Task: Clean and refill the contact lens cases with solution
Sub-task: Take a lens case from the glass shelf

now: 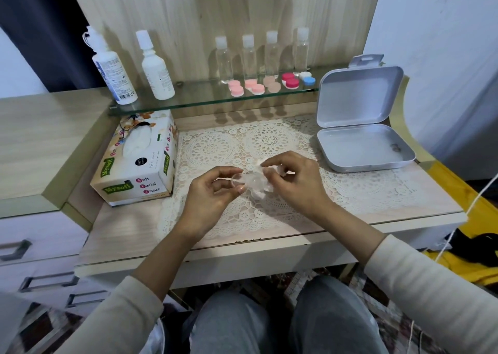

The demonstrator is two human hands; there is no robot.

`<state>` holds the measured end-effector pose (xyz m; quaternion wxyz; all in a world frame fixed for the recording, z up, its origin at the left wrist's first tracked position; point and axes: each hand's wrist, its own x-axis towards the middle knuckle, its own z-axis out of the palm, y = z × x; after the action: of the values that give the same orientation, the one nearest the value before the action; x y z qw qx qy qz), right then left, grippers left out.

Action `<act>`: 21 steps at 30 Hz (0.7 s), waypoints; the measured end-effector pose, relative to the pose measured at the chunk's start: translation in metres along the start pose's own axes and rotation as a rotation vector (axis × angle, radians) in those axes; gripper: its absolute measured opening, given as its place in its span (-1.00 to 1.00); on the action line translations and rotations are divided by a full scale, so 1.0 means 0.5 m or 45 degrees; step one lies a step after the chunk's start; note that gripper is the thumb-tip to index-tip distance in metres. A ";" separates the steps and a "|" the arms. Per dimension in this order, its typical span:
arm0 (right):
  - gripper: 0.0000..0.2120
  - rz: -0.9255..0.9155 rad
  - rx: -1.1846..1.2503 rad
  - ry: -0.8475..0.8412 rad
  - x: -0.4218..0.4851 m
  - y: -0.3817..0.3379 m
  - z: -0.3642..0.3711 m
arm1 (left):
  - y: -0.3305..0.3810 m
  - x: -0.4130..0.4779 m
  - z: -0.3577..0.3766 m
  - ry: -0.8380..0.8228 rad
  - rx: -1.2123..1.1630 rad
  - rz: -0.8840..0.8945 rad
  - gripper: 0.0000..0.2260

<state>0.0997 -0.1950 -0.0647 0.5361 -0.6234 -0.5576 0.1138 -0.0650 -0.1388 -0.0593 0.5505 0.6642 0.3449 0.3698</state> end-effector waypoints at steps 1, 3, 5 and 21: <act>-0.74 -0.010 0.009 -0.046 -0.004 -0.003 0.001 | 0.000 0.001 0.003 0.000 0.009 0.008 -0.75; -0.60 -0.044 -0.037 -0.128 -0.008 -0.006 0.004 | -0.001 0.003 0.005 0.015 0.020 0.029 -0.77; -0.62 -0.089 -0.109 -0.151 -0.009 -0.003 0.007 | -0.002 0.005 0.006 0.029 0.021 0.036 -0.78; -0.68 -0.076 0.013 -0.132 -0.003 0.002 0.011 | -0.005 0.017 0.023 -0.024 -0.042 -0.004 -0.70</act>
<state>0.0957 -0.1933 -0.0684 0.5128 -0.5969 -0.6026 0.1327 -0.0511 -0.1367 -0.0623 0.5653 0.6580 0.3344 0.3684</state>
